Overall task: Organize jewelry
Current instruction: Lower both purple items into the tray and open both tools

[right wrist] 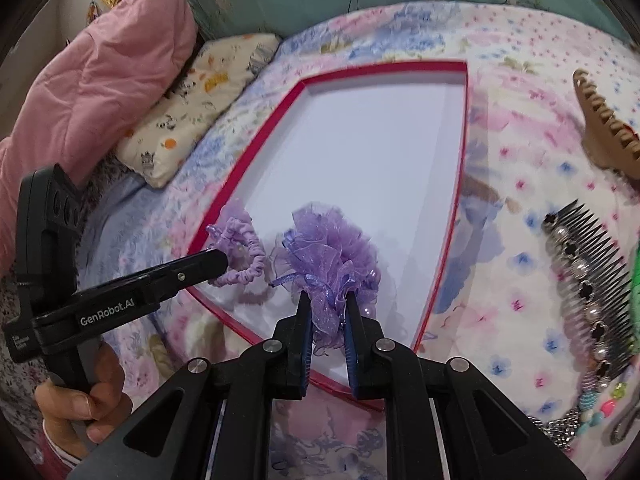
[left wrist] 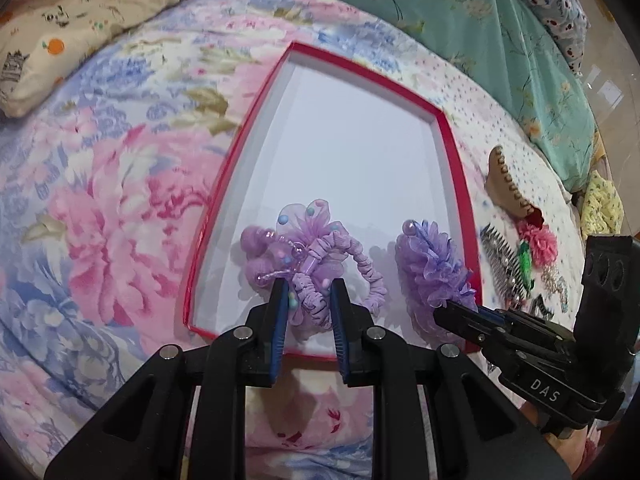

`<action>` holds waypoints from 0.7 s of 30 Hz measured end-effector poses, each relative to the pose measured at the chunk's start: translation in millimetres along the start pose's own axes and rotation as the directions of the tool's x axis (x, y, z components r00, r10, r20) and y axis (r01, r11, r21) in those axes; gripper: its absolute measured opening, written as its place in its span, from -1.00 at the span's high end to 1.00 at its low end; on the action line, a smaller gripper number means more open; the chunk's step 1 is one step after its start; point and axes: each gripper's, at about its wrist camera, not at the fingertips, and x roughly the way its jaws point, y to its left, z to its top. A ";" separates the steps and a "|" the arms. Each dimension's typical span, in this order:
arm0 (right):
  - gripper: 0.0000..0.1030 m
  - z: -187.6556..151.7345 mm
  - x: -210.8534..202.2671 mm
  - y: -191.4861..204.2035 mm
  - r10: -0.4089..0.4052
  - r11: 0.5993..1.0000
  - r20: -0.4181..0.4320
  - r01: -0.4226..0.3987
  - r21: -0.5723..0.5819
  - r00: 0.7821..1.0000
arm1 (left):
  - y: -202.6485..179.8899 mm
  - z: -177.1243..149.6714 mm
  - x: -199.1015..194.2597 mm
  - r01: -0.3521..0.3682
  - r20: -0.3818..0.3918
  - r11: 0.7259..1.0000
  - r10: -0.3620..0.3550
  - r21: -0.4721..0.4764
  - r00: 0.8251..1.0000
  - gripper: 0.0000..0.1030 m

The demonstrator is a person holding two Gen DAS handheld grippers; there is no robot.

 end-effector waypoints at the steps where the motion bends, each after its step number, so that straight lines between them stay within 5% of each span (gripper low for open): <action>1: 0.74 -1.8 0.4 0.2 0.004 1.000 -0.009 -0.004 -0.004 1.000 | -0.4 -2.7 1.2 -0.001 -0.009 1.000 0.001 0.003 1.000 0.64; 10: 0.64 -12.3 -4.0 1.6 0.008 1.000 -0.041 -0.009 -0.014 0.999 | -4.8 -14.3 -2.2 -0.026 -0.025 0.999 0.027 0.027 0.999 0.61; 15: 0.17 -11.1 -1.7 2.3 -0.008 1.000 -0.053 0.007 -0.027 0.999 | -4.0 -10.8 -6.6 -0.047 -0.015 0.999 0.048 0.018 0.999 0.34; 21: 0.14 -11.1 -10.1 5.6 0.001 0.999 -0.035 -0.002 -0.036 0.999 | -2.1 -8.8 -21.0 -0.060 0.016 0.998 0.060 0.013 0.998 0.04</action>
